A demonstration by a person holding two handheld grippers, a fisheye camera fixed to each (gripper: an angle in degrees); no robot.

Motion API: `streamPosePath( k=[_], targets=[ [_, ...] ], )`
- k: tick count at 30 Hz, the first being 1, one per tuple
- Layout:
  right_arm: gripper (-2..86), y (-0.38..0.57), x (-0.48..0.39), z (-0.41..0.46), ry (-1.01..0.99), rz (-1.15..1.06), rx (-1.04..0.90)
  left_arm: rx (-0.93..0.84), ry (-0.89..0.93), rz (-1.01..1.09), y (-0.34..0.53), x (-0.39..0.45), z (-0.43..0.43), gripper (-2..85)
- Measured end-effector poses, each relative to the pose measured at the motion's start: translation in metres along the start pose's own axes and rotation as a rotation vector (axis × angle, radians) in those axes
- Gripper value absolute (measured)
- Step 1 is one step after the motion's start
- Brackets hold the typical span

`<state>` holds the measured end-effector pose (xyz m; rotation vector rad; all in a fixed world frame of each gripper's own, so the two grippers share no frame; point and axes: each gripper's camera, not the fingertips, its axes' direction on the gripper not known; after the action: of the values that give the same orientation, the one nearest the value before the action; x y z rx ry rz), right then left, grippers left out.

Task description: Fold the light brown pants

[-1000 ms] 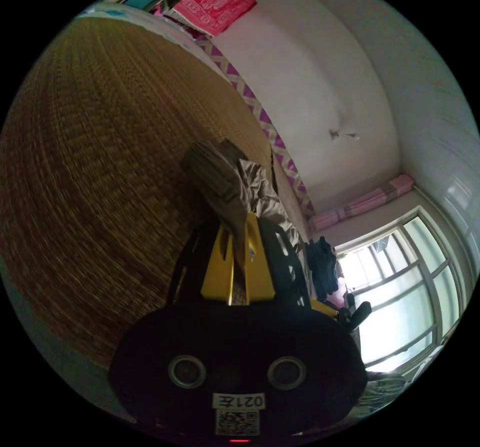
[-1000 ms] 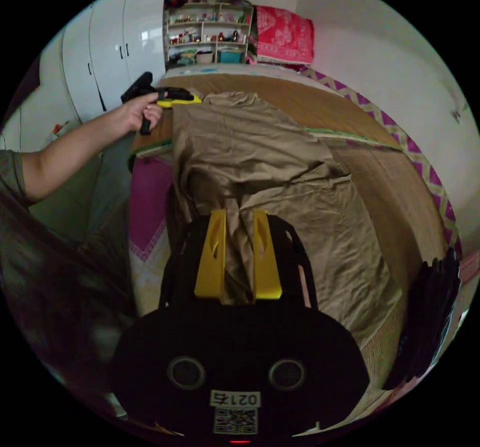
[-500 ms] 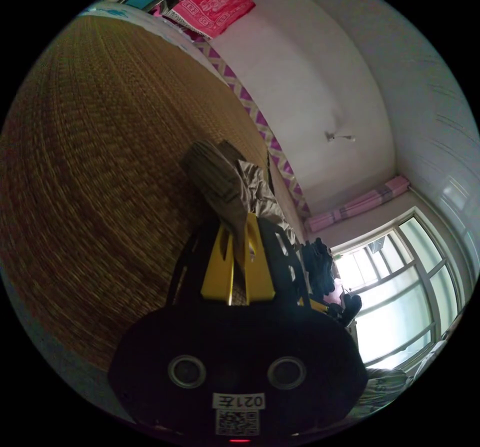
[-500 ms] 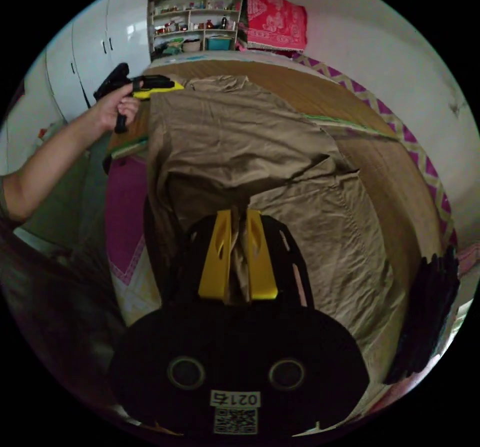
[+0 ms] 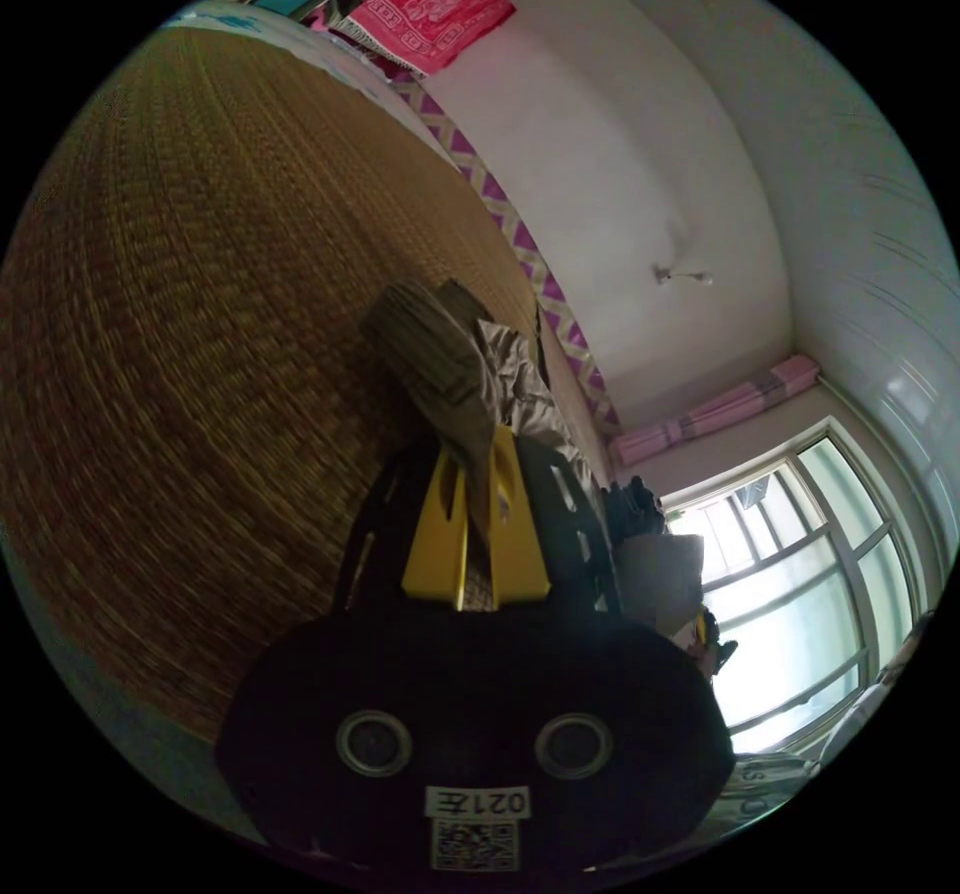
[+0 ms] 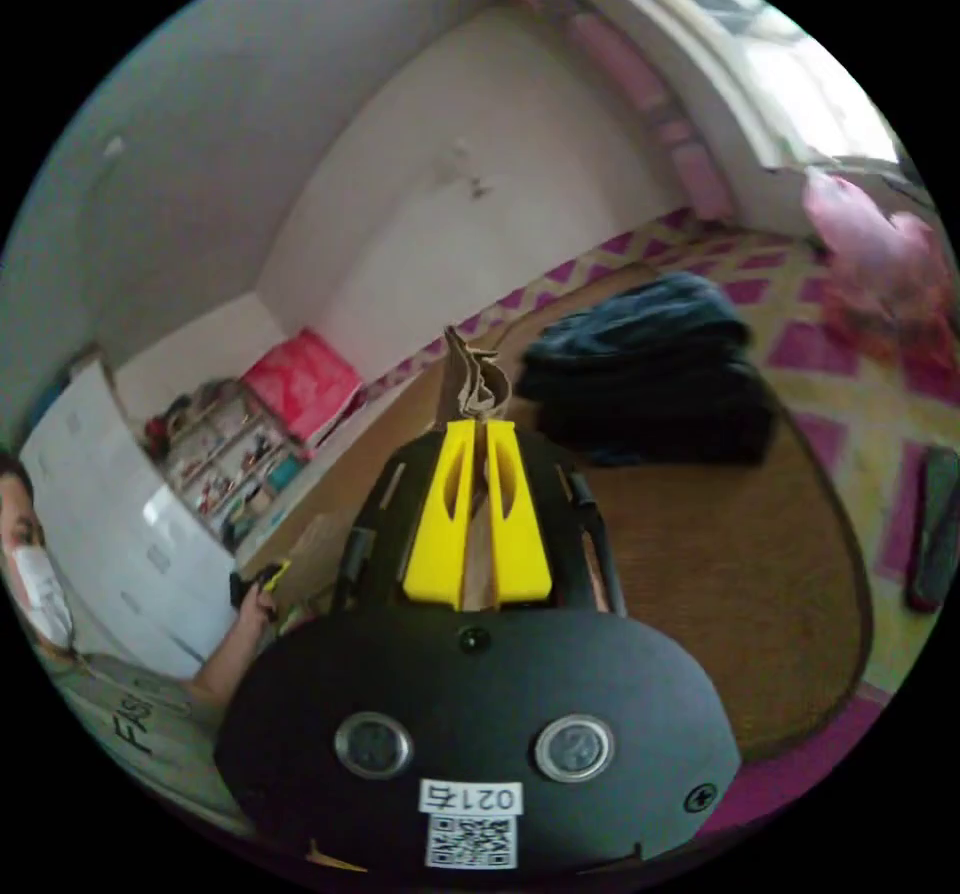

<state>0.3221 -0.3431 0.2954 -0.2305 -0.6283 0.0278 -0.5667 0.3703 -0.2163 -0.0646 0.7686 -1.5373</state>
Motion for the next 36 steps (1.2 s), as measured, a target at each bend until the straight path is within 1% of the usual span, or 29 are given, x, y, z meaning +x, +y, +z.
streamPosePath(
  k=[1, 2, 3, 4, 6, 7, 9, 10, 12, 13, 14, 15, 17, 19, 20, 22, 24, 25, 26, 27, 28, 30, 32, 33, 34, 36],
  targets=[
    [0.6, 0.004, 0.042, -0.016, 0.048, 0.097, 0.002, -0.001, -0.003, -0.004, 0.001, 0.002, 0.003, -0.8],
    [0.6, 0.008, 0.063, -0.022, 0.070, 0.145, -0.004, -0.003, -0.006, -0.007, 0.001, 0.003, 0.005, -0.8],
    [0.6, 0.019, 0.101, -0.028, 0.103, 0.239, -0.037, -0.010, -0.013, -0.019, 0.001, 0.004, 0.009, -0.8],
    [0.7, 0.034, 0.137, -0.027, 0.088, 0.341, -0.095, -0.015, -0.019, -0.032, 0.001, 0.006, 0.014, -0.8],
    [0.8, 0.058, 0.172, -0.020, 0.071, 0.441, -0.174, -0.036, -0.028, -0.070, -0.002, 0.008, 0.021, -0.8],
    [0.9, 0.070, 0.182, -0.022, 0.050, 0.476, -0.165, -0.034, -0.012, -0.094, -0.005, 0.011, 0.025, -0.7],
    [1.1, 0.076, 0.186, -0.026, -0.002, 0.490, -0.146, -0.035, -0.030, -0.046, -0.011, 0.027, 0.031, -0.6],
    [1.5, 0.076, 0.182, -0.027, 0.003, 0.469, -0.158, -0.041, -0.068, 0.023, -0.015, 0.040, 0.037, -0.4],
    [2.3, 0.076, 0.175, -0.024, 0.030, 0.414, -0.187, -0.067, -0.133, 0.076, -0.013, 0.047, 0.052, 0.2],
    [3.2, 0.077, 0.171, -0.025, 0.040, 0.391, -0.200, -0.104, -0.154, 0.040, -0.010, 0.041, 0.062, 1.1],
    [4.0, 0.076, 0.169, -0.027, 0.050, 0.382, -0.198, -0.112, -0.137, 0.024, -0.008, 0.038, 0.064, 1.7],
    [5.6, 0.073, 0.161, -0.035, 0.089, 0.333, -0.185, -0.090, -0.073, 0.016, -0.002, 0.037, 0.061, 3.0],
    [6.6, 0.064, 0.138, -0.049, 0.188, 0.220, -0.150, 0.004, -0.074, 0.057, 0.011, 0.048, 0.049, 4.6],
    [6.7, 0.047, 0.089, -0.049, 0.219, -0.063, -0.102, 0.091, -0.215, 0.241, 0.030, 0.089, 0.042, 4.8],
    [6.6, 0.043, 0.076, -0.043, 0.216, -0.142, -0.117, 0.095, -0.254, 0.297, 0.035, 0.102, 0.046, 4.7],
    [6.9, 0.025, 0.029, 0.002, 0.225, -0.431, -0.230, 0.086, -0.344, 0.552, 0.055, 0.155, 0.077, 5.9],
    [8.5, 0.015, 0.004, 0.048, 0.231, -0.603, -0.307, 0.077, -0.396, 0.684, 0.066, 0.187, 0.105, 6.8],
    [8.7, 0.010, -0.006, 0.081, 0.248, -0.690, -0.370, 0.127, -0.478, 0.712, 0.072, 0.205, 0.118, 6.7],
    [8.8, 0.007, -0.010, 0.098, 0.257, -0.728, -0.408, 0.166, -0.522, 0.707, 0.074, 0.213, 0.122, 6.1],
    [8.6, 0.003, -0.016, 0.129, 0.274, -0.799, -0.481, 0.248, -0.575, 0.675, 0.078, 0.225, 0.125, 5.1],
    [8.4, 0.001, -0.021, 0.157, 0.283, -0.869, -0.538, 0.302, -0.556, 0.662, 0.081, 0.234, 0.129, 5.3],
    [8.2, -0.003, -0.027, 0.191, 0.268, -0.950, -0.614, 0.349, -0.573, 0.641, 0.086, 0.247, 0.136, 5.3],
    [8.2, -0.006, -0.030, 0.217, 0.267, -1.011, -0.674, 0.385, -0.572, 0.568, 0.090, 0.252, 0.139, 5.0],
    [8.3, -0.008, -0.032, 0.231, 0.262, -1.043, -0.704, 0.422, -0.541, 0.476, 0.091, 0.247, 0.136, 4.8],
    [8.4, -0.010, -0.032, 0.242, 0.250, -1.066, -0.740, 0.519, -0.533, 0.363, 0.098, 0.239, 0.127, 4.8],
    [8.4, -0.013, -0.030, 0.256, 0.231, -1.092, -0.789, 0.550, -0.482, 0.275, 0.105, 0.226, 0.115, 3.7]
  ],
)
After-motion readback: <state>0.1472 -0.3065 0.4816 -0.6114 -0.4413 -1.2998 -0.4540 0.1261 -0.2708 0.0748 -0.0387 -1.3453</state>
